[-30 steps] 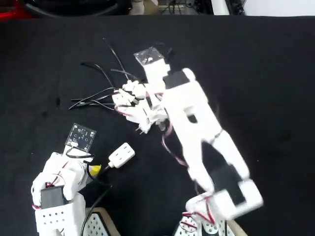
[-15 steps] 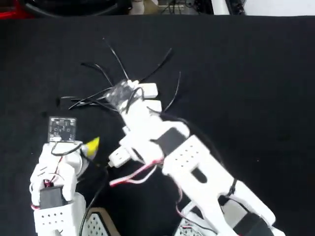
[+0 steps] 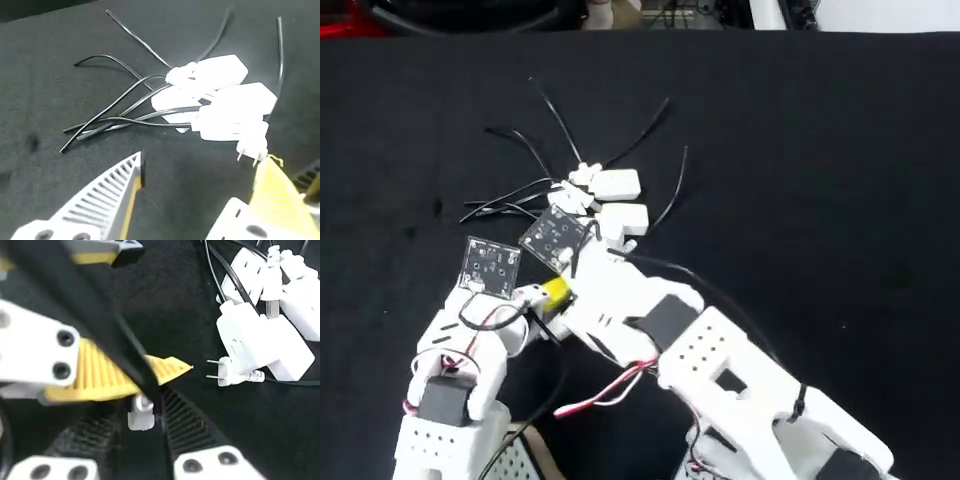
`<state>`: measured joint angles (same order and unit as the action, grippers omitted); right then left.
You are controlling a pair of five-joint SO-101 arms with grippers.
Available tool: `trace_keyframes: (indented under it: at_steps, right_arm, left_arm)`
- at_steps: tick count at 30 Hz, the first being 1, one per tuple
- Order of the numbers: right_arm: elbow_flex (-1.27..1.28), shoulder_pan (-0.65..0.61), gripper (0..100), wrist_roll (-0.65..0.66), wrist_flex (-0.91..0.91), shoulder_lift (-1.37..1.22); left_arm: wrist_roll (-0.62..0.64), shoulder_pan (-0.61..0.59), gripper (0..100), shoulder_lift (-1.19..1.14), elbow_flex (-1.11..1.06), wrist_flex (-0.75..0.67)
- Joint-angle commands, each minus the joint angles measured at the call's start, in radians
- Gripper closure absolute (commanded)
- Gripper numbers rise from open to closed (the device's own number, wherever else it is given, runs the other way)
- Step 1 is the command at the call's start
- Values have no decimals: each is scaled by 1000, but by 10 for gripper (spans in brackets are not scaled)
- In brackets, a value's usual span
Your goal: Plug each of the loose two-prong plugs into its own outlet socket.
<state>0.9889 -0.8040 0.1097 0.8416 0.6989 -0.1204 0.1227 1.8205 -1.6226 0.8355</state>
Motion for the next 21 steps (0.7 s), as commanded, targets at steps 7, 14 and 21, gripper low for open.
trace_keyframes:
  at_steps: [7, 14, 21]
  right_arm:
    - [7, 68, 986, 0, -21, 76]
    - [42, 91, 986, -58, -28, 81]
    - [265, 25, 986, -196, -367, 81]
  left_arm:
    - [6, -65, 651, 6, 134, 0]
    - [-71, -518, 650, 6, 131, 181]
    - [-167, -691, 650, 6, 22, 288]
